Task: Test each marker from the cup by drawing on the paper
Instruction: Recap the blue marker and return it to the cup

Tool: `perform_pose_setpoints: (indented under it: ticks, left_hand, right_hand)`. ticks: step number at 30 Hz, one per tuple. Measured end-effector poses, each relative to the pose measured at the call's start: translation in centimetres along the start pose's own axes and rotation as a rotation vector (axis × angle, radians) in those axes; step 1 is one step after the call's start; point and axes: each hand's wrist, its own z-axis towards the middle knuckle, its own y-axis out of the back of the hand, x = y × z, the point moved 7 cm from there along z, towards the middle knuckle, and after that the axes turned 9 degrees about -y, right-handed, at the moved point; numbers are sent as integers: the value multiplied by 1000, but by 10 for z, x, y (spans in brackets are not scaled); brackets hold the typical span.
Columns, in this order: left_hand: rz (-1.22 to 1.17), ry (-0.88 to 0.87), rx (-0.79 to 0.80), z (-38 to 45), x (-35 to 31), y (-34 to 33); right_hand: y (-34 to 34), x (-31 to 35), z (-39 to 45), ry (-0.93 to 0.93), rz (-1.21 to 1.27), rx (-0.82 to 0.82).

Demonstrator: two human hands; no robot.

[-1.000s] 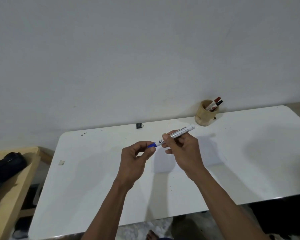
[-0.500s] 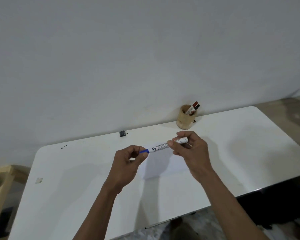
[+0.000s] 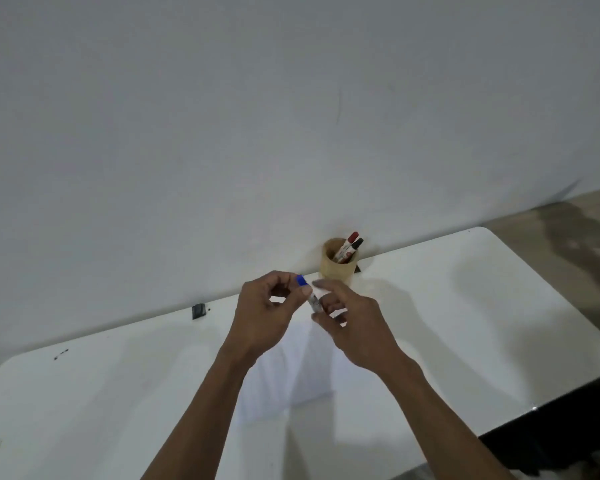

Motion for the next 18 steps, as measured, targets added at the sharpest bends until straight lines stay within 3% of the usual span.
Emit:
perform_pose_setpoints:
  ticks: [4, 9, 18]
  left_hand:
    - [10, 81, -51, 29, 18, -22]
    - [185, 159, -95, 59, 53, -53]
    - [245, 198, -73, 91, 86, -111]
  right_hand:
    - [45, -7, 33, -6, 174, -233]
    - [91, -31, 76, 7, 225, -488]
    - [81, -71, 107, -11, 213, -546]
